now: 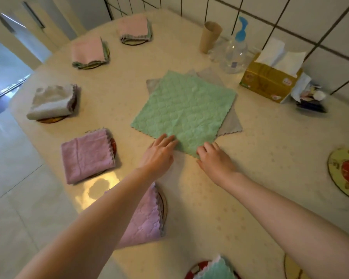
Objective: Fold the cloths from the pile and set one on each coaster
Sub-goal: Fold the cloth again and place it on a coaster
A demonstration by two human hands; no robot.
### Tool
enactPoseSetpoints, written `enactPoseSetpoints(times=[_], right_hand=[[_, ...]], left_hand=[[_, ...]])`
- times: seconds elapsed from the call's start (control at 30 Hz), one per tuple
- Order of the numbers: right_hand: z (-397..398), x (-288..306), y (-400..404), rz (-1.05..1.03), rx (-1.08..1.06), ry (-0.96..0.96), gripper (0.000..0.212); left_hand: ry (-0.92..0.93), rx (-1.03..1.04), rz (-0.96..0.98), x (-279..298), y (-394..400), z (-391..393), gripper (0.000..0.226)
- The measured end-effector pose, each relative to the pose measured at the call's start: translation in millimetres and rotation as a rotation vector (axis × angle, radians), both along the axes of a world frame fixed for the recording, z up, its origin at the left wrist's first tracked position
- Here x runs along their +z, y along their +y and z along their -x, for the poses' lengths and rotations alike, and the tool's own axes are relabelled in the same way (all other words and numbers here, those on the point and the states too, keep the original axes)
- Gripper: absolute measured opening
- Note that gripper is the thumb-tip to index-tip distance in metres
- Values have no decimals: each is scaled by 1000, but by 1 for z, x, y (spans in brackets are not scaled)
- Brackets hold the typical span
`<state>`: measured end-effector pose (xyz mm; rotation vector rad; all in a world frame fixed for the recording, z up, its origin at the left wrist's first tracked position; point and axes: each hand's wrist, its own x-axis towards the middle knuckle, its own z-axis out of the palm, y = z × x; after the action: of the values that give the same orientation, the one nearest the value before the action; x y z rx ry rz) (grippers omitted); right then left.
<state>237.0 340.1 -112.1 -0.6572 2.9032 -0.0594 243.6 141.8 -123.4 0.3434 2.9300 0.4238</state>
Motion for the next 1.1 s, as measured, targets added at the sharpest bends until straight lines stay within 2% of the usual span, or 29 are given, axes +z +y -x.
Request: enactPoseSetpoints(times=[0.17, 0.3, 0.47, 0.53, 0.6, 0.67, 0.8, 0.93, 1.1], right_hand=[[12, 7, -7, -5, 2, 65, 28], [24, 34, -13, 222, -105, 88, 3], [29, 70, -11, 387, -157, 179, 5], [31, 72, -6, 531, -189, 95, 5], [31, 74, 0, 761, -271, -49, 7], [32, 75, 8, 859, -382, -100, 6], [35, 79, 28, 871, -463, -71, 7], [33, 91, 50, 848, -411, 46, 8], [2, 103, 96, 658, -205, 136, 42]], left_hand=[[47, -38, 6, -4, -4, 7, 53], [71, 0, 6, 2, -5, 17, 45], [40, 168, -66, 13, -14, 46, 37], [52, 279, -128, 15, -25, 56, 38], [56, 386, -234, 18, -38, 63, 38], [61, 450, -309, 25, -49, 66, 32], [136, 502, -375, 49, -50, 68, 29], [302, 410, -355, 79, -31, 61, 28], [478, 210, -224, 101, -8, 17, 24]])
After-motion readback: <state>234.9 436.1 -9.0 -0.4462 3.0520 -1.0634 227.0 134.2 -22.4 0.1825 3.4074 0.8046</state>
